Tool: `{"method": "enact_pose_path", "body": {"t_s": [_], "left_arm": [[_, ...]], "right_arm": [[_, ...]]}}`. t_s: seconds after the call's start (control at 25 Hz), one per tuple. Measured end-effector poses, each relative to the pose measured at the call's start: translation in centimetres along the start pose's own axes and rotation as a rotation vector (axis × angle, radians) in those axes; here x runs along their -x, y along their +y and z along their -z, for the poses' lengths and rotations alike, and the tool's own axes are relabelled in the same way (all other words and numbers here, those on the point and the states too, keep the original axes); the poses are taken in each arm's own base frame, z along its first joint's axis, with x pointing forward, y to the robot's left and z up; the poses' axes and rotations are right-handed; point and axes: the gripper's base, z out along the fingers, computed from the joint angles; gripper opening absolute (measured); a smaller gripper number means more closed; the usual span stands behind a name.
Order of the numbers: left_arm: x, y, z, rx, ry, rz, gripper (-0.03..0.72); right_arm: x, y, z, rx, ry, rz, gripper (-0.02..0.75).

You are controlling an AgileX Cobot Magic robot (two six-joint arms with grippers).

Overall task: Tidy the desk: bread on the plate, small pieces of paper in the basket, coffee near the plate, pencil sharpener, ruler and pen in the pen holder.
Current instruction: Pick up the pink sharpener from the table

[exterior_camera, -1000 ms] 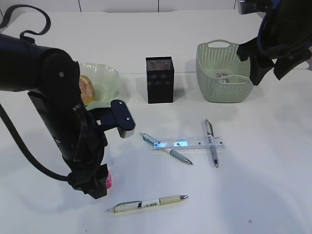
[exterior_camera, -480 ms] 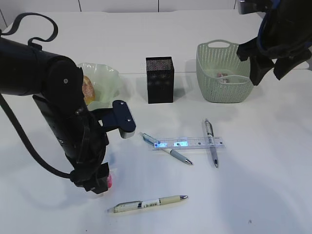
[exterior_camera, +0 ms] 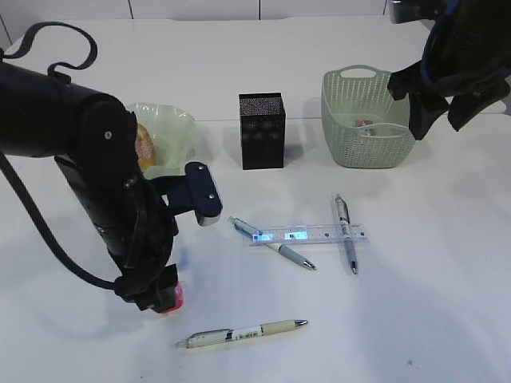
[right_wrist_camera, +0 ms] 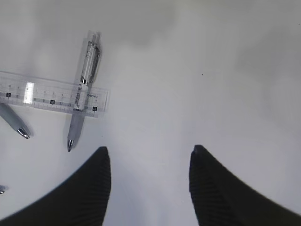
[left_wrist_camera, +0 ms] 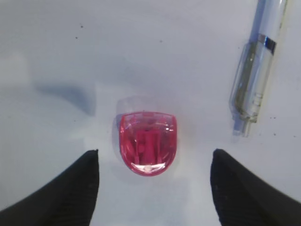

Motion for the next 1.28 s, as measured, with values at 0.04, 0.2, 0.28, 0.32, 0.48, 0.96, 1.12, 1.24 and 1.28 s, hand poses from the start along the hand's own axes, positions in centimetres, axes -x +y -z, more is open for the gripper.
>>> {"method": "enact_pose_path", "body": {"t_s": [0.04,0.2,0.28,0.32,0.48,0.96,1.12,1.24,1.28], "left_arm": [[0.0,0.0,-0.2,-0.002,0.004,-0.001,0.527],[-0.1,0.0,-1.3,-0.018,0.029,0.0,0.528],[-0.1,0.0,-1.7,-0.022,0.037,-0.001,0.528],[-0.1,0.0,-1.7,-0.022,0.037,-0.001,0.528],[0.0,0.1,-1.7,-0.01,0.022,-0.001,0.528],[0.1,0.3,-1.7,0.004,0.012,-0.008,0.529],[0.1,0.3,-1.7,0.01,0.012,-0.012,0.53],[0.1,0.3,-1.8,0.01,0.013,-0.014,0.531],[0.1,0.4,-1.9,0.011,0.016,-0.017,0.531]], "right_arm": [[0.0,0.0,0.0,0.0,0.0,0.0,0.426],[0.0,0.0,0.0,0.0,0.0,0.0,0.426],[0.0,0.0,0.0,0.0,0.0,0.0,0.426],[0.0,0.0,0.0,0.0,0.0,0.0,0.426],[0.0,0.0,0.0,0.0,0.0,0.0,0.426],[0.0,0.0,0.0,0.0,0.0,0.0,0.426],[0.0,0.0,0.0,0.0,0.0,0.0,0.426],[0.0,0.0,0.0,0.0,0.0,0.0,0.426],[0.0,0.0,0.0,0.0,0.0,0.0,0.426]]}}
